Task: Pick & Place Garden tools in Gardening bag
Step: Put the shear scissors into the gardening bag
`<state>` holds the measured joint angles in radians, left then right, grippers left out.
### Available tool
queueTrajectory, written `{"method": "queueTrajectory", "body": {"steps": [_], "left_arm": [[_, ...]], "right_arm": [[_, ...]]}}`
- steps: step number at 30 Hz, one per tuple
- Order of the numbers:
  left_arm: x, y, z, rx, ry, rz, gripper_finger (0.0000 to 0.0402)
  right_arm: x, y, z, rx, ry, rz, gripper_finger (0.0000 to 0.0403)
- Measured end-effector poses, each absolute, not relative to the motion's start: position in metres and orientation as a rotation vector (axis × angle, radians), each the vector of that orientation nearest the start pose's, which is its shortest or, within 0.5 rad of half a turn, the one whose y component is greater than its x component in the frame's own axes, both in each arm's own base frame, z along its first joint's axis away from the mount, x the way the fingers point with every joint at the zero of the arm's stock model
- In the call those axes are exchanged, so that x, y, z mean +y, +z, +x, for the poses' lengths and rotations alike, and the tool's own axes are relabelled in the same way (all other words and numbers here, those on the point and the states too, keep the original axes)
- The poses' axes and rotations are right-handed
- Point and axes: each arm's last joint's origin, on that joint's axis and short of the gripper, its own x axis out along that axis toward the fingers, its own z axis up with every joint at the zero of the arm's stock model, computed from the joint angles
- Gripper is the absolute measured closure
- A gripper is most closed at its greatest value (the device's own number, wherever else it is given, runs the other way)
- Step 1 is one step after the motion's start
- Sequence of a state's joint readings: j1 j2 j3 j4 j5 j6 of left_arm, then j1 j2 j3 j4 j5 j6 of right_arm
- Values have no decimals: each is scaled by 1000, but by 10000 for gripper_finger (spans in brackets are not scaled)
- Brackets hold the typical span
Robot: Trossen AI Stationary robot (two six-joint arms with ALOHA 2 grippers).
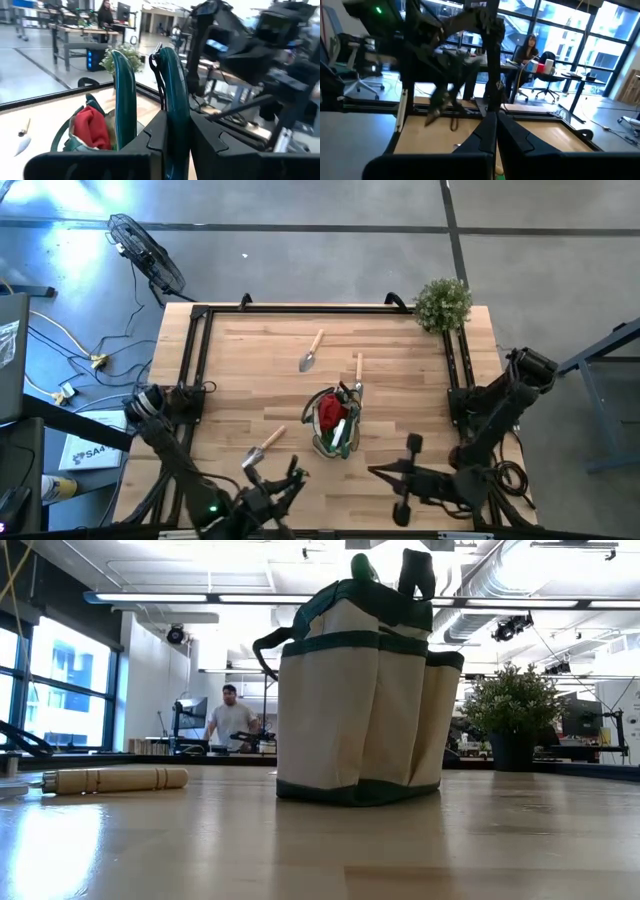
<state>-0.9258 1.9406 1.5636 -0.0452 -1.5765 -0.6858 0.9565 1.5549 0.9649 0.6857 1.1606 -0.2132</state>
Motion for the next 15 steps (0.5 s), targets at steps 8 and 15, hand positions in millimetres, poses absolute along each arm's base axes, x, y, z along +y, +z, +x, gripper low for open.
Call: {"method": "queueTrajectory", "body": {"steps": [8,15], "left_arm": [[-318,256,316,-116,714,-305,357],[-302,242,343,-140,779,-337,357]], "right_arm": [[277,301,163,-27,-164,-121,400],[285,307,128,-7,-187,-156,400]]}}
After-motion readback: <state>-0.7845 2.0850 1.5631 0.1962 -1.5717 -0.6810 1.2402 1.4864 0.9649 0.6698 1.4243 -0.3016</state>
